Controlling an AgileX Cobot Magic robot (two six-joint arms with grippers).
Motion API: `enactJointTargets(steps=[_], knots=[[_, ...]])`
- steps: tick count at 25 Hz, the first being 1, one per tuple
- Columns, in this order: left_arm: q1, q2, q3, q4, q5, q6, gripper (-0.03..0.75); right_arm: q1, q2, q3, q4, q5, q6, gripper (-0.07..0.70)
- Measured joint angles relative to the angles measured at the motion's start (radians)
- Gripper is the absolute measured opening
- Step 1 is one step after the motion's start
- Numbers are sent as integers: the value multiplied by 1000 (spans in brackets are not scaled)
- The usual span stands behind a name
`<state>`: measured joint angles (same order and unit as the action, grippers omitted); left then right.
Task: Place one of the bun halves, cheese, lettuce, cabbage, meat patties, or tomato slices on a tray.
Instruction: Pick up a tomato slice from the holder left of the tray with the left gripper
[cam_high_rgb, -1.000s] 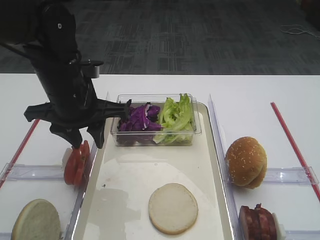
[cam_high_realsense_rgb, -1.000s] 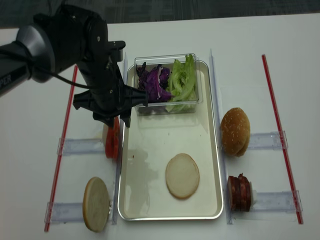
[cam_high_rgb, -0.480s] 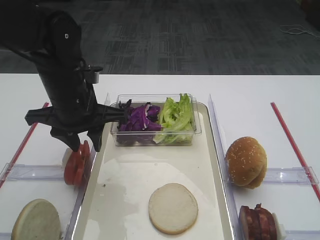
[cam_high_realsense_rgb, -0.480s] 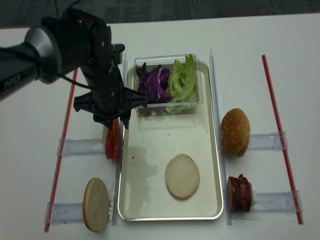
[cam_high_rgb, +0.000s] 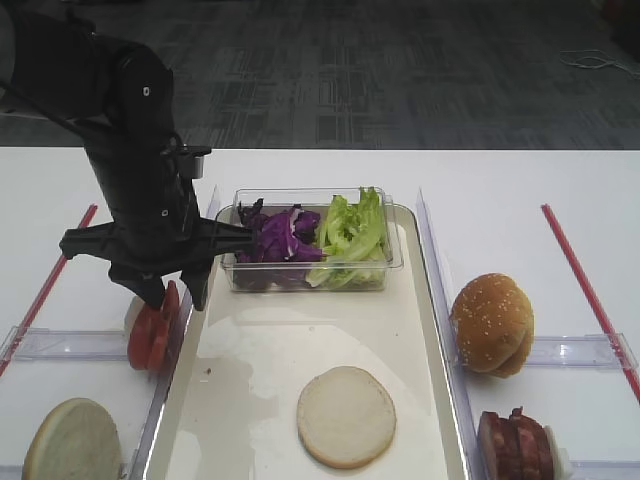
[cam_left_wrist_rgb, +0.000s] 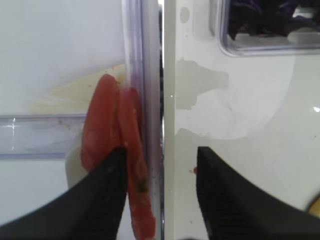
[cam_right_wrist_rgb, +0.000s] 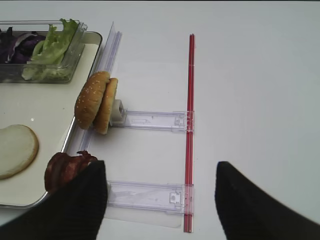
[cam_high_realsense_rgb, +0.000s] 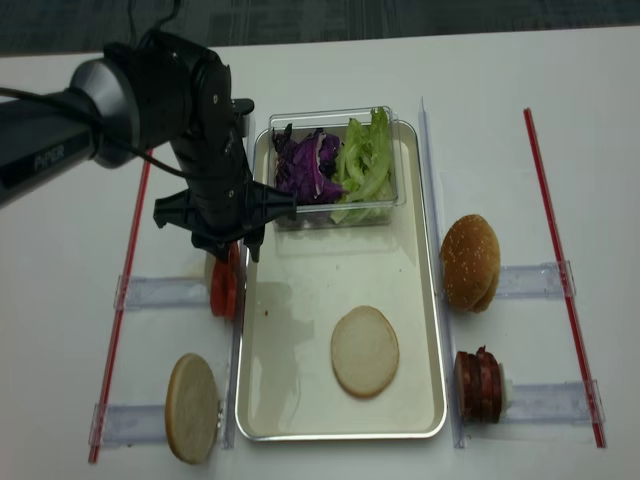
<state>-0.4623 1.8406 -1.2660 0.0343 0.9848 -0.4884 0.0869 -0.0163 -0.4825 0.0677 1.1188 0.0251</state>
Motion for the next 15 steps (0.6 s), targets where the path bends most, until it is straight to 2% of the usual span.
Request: enactJointTargets(steps=[15], knots=[[0, 9, 0, 0, -5, -2, 337, 0, 0, 0, 0, 0, 0, 470]])
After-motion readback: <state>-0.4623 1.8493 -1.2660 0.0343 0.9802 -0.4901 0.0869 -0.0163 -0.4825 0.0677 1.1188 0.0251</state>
